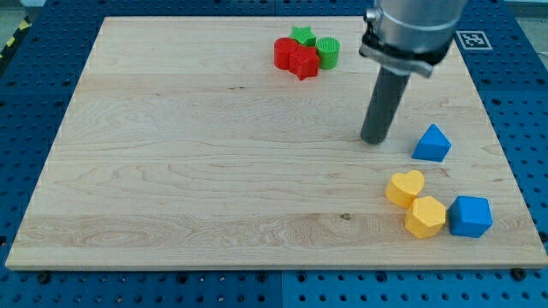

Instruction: Push the triangle into the blue cube

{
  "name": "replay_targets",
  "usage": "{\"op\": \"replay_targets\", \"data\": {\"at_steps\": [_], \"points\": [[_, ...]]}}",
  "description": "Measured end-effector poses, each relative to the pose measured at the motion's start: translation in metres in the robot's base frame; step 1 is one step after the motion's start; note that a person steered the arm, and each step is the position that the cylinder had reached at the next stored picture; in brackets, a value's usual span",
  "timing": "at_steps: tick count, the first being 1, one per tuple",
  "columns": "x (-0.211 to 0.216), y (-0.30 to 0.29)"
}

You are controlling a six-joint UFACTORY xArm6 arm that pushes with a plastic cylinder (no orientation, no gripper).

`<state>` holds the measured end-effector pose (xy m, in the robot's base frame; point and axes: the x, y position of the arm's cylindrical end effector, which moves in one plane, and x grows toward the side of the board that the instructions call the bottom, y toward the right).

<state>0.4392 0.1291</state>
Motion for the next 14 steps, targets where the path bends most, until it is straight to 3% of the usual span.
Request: {"op": "replay_targets", "data": {"at_steps": [1,2,4,7,14], "points": [[-0.014,0.066],[0.002,0.090],[0.006,0.040],[0.035,0.117],[0.061,0.075]]}}
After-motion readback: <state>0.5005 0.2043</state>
